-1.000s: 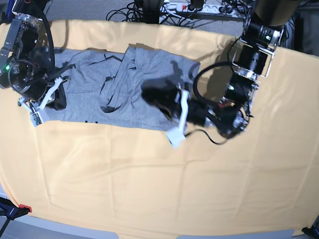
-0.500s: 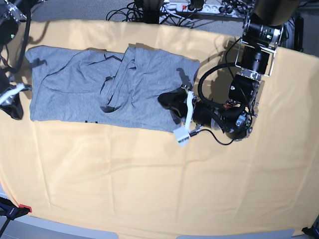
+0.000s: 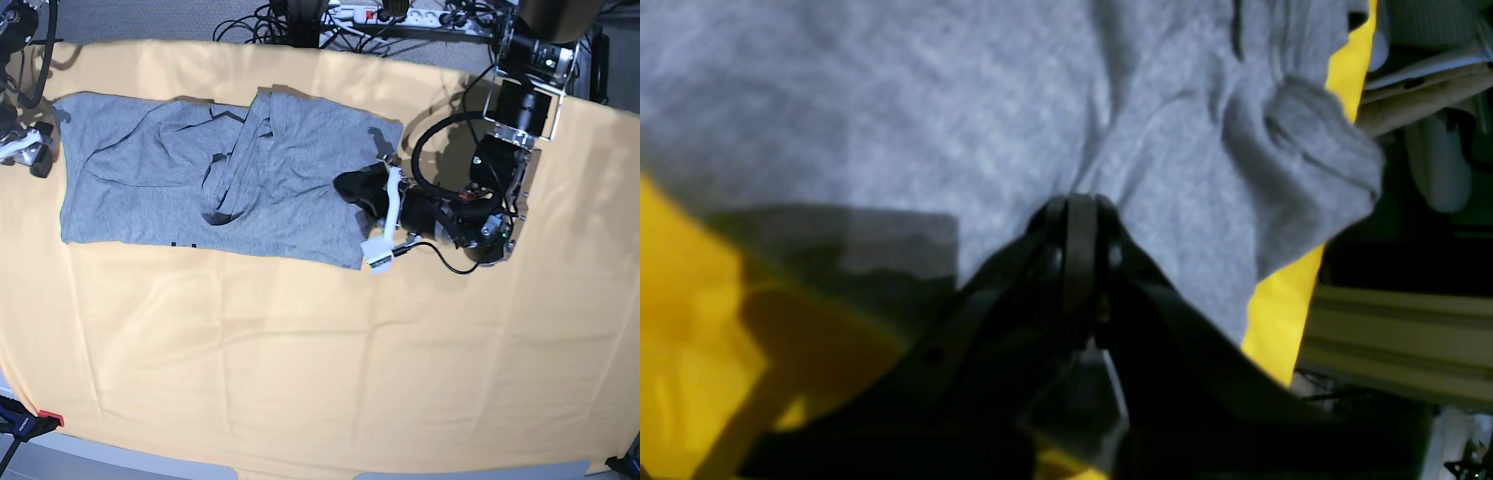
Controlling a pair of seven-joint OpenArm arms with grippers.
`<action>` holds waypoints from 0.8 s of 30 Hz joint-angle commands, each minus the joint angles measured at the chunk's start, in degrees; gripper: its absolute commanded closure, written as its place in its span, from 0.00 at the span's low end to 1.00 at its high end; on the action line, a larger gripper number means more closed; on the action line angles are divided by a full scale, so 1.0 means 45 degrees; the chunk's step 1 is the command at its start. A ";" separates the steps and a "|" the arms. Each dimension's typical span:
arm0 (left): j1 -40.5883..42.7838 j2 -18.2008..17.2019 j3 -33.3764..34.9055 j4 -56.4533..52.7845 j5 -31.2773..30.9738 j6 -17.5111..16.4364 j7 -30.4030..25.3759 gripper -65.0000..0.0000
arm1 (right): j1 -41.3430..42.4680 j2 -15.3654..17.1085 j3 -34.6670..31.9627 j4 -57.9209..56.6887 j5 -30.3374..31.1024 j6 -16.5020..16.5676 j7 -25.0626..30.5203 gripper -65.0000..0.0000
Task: Layout the t-shirt on the table in an organized manner, then fold the t-shirt properly
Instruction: 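Release the shirt with both grippers and move them aside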
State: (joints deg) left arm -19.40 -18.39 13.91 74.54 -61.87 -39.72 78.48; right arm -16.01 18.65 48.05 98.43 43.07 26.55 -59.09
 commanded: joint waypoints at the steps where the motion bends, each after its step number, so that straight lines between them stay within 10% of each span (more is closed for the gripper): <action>1: -0.0243 -0.0228 -0.0024 0.0126 0.0408 -0.0061 0.0338 1.00 | 0.0102 0.0262 0.0073 -0.0058 0.0714 0.0282 -0.0068 0.31; 16: -0.0243 -0.0636 -0.0024 0.0126 -0.0199 -0.0061 0.0338 1.00 | 0.0121 0.0267 0.0044 -0.4036 0.6290 0.2914 -0.2035 0.31; 24: -0.0243 -0.0636 -0.0024 0.0126 -0.0452 -0.0061 0.0338 1.00 | 0.0296 0.0262 -0.2011 -0.4459 0.7645 0.2990 -0.3521 0.31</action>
State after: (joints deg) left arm -19.38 -20.69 13.91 74.54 -64.49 -39.72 78.87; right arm -14.59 19.09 39.07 77.93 79.35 40.14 -73.10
